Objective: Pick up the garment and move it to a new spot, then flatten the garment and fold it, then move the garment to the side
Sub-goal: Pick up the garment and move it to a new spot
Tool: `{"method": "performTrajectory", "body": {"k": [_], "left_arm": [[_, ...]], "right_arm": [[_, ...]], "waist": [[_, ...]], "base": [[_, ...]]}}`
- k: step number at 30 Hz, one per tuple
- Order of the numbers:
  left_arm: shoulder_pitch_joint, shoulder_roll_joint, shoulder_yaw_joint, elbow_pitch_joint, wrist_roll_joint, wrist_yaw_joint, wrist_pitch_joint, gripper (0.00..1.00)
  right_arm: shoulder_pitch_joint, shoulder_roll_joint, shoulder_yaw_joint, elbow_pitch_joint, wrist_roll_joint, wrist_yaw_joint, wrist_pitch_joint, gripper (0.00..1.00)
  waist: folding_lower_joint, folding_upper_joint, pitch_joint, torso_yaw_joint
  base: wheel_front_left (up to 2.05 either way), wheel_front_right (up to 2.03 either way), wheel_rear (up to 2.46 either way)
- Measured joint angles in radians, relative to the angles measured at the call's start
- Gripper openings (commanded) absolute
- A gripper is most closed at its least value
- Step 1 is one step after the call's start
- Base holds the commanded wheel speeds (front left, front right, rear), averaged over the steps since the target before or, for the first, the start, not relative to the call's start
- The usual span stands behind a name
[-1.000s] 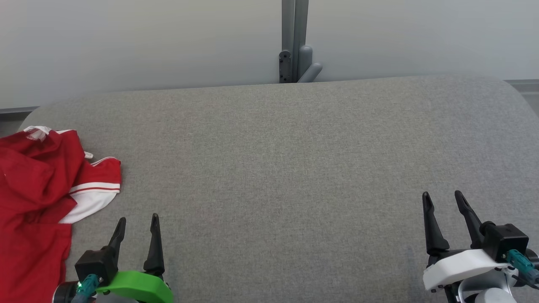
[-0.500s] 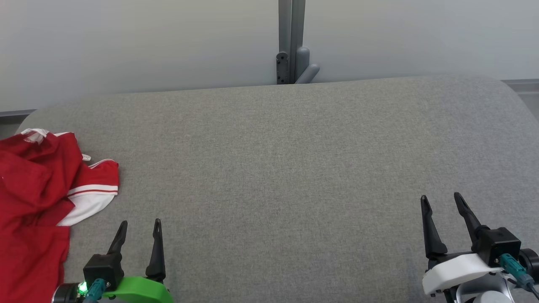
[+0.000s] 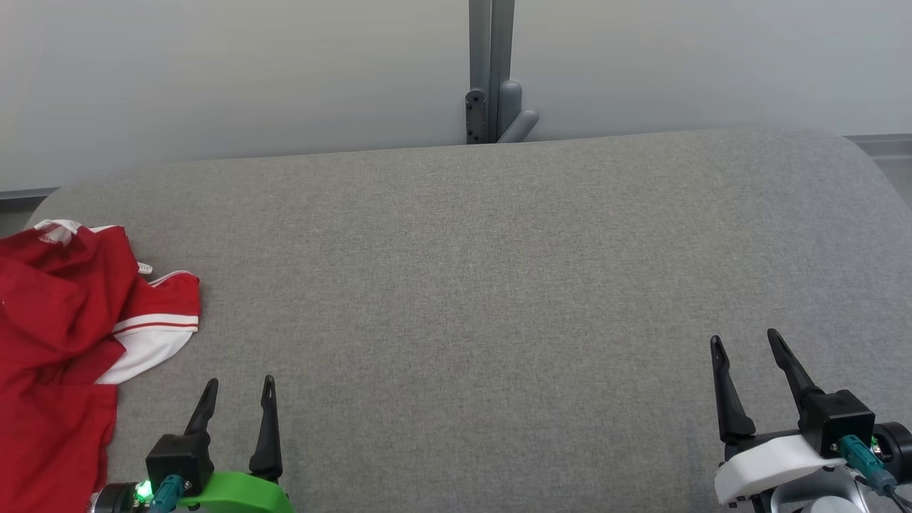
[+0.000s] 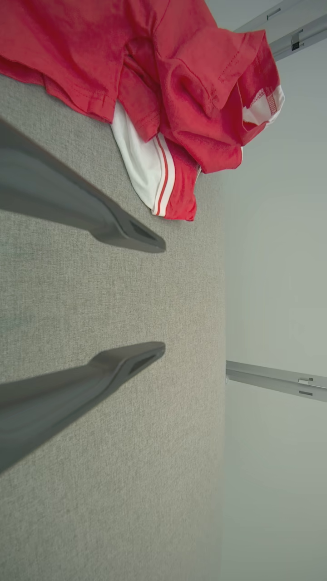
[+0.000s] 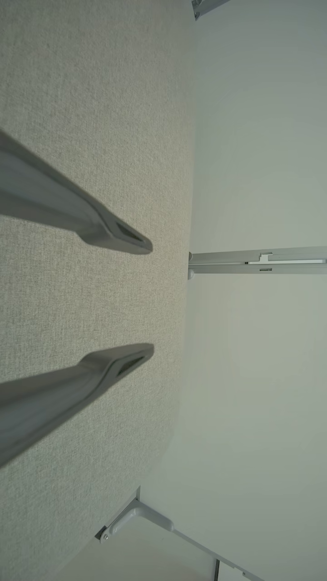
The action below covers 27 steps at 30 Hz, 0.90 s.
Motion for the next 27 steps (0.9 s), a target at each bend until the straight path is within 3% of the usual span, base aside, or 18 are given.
{"method": "performTrajectory", "body": {"k": [7, 13, 27], "left_arm": [[-0.002, -0.003, 0.002, 0.003, 0.004, -0.001, 0.0, 1.0], [-0.011, -0.005, 0.007, 0.001, 0.003, -0.001, -0.002, 1.0], [0.012, -0.002, 0.069, -0.018, -0.037, 0.0, -0.002, 1.0]], "right_arm": [[0.003, 0.001, -0.005, -0.005, 0.007, 0.0, 0.0, 1.0], [0.013, 0.0, 0.006, -0.015, 0.016, 0.0, -0.001, 1.0], [0.004, 0.007, 0.107, -0.004, 0.028, 0.0, -0.001, 1.0]], "waist": [[0.0, 0.0, -0.001, 0.014], [0.0, 0.0, -0.003, 0.064], [0.0, 0.0, -0.015, 0.307]], "base": [[0.0, 0.0, 0.0], [0.0, 0.0, 0.0], [0.0, 0.0, 0.0]]}}
